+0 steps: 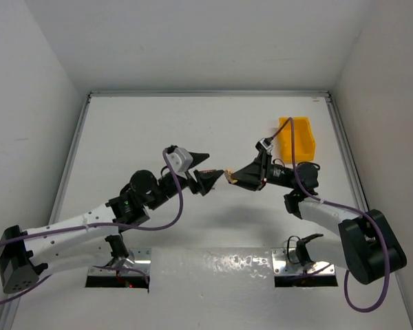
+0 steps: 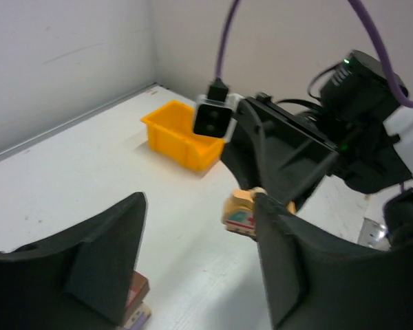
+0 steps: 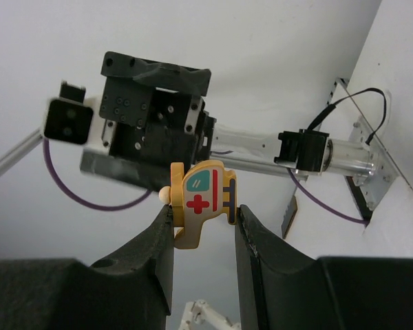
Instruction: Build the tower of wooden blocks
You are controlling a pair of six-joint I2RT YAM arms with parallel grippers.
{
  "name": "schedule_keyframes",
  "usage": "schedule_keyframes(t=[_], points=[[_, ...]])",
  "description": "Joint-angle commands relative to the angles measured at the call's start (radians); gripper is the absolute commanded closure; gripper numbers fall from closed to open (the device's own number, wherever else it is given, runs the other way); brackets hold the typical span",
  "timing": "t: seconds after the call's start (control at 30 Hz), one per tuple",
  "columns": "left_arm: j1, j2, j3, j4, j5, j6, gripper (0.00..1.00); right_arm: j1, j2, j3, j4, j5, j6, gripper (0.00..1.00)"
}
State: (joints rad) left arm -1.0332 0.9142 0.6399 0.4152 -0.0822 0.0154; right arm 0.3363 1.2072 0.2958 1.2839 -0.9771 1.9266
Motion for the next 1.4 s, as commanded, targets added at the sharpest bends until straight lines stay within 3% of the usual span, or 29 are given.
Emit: schedule_keyframes(t=[0.0,0.1,0.17,0.2,0.23,0.27,0.3,0.33,0.37,0.4,0.5,0.57,0.63,0.67,0.7,0.73,0.8,0.9,1.03,1.27,1.37], points=[[0.053,-0.028,0.020,0.045,0.049,-0.080,0.42,0.006,0.015,0.026,0.396,-0.012,-0.041,0.82],[0.053,-0.024,0.055,-0.015,-0.057,-0.208,0.69,0.010,0.017,0.017,0.318,-0.028,-0.145,0.83],[0.053,-0.024,0.086,-0.090,-0.080,-0.305,0.80,0.017,-0.003,0.009,0.185,-0.032,-0.227,0.85],[0.053,-0.024,0.095,-0.117,-0.074,-0.328,0.85,0.024,-0.041,0.009,0.122,-0.037,-0.342,0.85],[0.053,-0.029,0.104,-0.166,-0.067,-0.377,0.85,0.027,-0.069,0.019,-0.058,-0.038,-0.421,0.85],[0.053,-0.032,0.104,-0.186,-0.064,-0.399,0.84,0.032,-0.099,0.029,-0.186,-0.035,-0.505,0.85],[0.053,-0.032,0.103,-0.200,-0.062,-0.417,0.76,0.044,-0.176,0.048,-0.331,-0.025,-0.734,0.85],[0.053,-0.032,0.104,-0.234,-0.051,-0.433,0.70,0.056,-0.213,0.107,-0.685,0.015,-0.876,0.85],[0.053,-0.034,0.104,-0.243,-0.047,-0.434,0.63,0.088,-0.260,0.141,-0.851,0.043,-1.088,0.85],[0.053,-0.038,0.089,-0.243,-0.044,-0.434,0.59,0.099,-0.271,0.160,-0.958,0.057,-1.124,0.85],[0.055,-0.060,0.070,-0.242,-0.067,-0.471,0.43,0.104,-0.264,0.105,-0.785,0.006,-1.020,0.86],[0.055,-0.060,0.072,-0.256,-0.065,-0.476,0.39,0.106,-0.252,0.103,-0.834,0.017,-1.079,0.86],[0.055,-0.066,0.076,-0.312,-0.099,-0.474,0.39,0.139,-0.235,0.114,-0.975,0.060,-1.153,0.86],[0.055,-0.074,0.075,-0.335,-0.122,-0.476,0.39,0.159,-0.227,0.129,-1.065,0.090,-1.283,0.86],[0.055,-0.101,0.064,-0.366,-0.169,-0.476,0.40,0.182,-0.212,0.169,-1.260,0.139,-1.352,0.86],[0.055,-0.121,0.052,-0.371,-0.189,-0.474,0.40,0.231,-0.204,0.183,-1.343,0.282,-1.458,0.86],[0.055,-0.181,0.009,-0.378,-0.256,-0.473,0.41,0.259,-0.195,0.178,-1.451,0.432,-1.495,0.86],[0.055,-0.238,-0.035,-0.392,-0.349,-0.485,0.42,0.264,-0.189,0.111,-1.425,0.636,-1.483,0.85],[0.055,-0.241,-0.045,-0.378,-0.326,-0.460,0.43,0.268,-0.112,0.040,-1.328,0.797,-1.471,0.83],[0.053,-0.204,-0.037,-0.377,-0.314,-0.422,0.44,0.297,0.040,0.034,-1.290,0.963,-1.488,0.81],[0.053,-0.212,-0.042,-0.377,-0.332,-0.416,0.44,0.308,0.045,0.026,-1.266,0.983,-1.494,0.70]])
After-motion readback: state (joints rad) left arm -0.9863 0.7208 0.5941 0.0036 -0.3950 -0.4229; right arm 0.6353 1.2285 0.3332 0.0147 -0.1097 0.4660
